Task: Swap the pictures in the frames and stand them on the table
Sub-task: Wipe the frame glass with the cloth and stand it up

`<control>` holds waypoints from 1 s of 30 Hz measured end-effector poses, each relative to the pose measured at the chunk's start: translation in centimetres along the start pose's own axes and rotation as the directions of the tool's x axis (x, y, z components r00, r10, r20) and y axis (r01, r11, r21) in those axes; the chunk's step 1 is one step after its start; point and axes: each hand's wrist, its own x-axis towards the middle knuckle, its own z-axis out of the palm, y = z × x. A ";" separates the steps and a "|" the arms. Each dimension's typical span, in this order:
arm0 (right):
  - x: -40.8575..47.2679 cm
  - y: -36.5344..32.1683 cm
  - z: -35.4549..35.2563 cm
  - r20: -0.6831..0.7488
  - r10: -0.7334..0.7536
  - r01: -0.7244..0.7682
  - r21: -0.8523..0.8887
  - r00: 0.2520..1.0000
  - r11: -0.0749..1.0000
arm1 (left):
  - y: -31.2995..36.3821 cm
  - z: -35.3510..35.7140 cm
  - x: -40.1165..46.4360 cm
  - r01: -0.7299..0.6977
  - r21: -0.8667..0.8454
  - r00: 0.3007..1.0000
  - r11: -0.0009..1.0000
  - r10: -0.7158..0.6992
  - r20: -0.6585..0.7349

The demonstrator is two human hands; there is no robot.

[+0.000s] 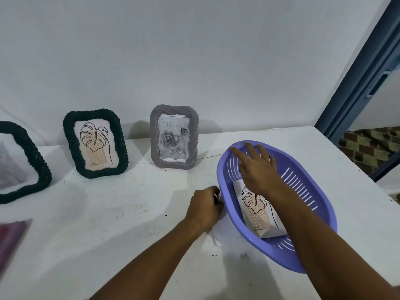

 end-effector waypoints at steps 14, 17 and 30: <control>-0.1 -1.7 -1.2 -0.332 -0.075 0.235 0.473 0.940 0.849 | 0.8 -9.7 -0.2 -0.020 -0.457 0.961 0.889 -0.109 -0.255; -0.5 -3.7 -2.9 -0.187 -0.041 0.180 0.822 0.981 0.540 | 3.1 -10.6 0.1 -0.087 -0.520 0.951 0.850 -0.085 -0.298; 0.0 -0.6 -1.9 -0.031 0.030 -0.012 0.466 0.999 0.885 | 1.1 -9.2 1.2 0.150 -0.650 0.935 0.745 -0.321 -0.152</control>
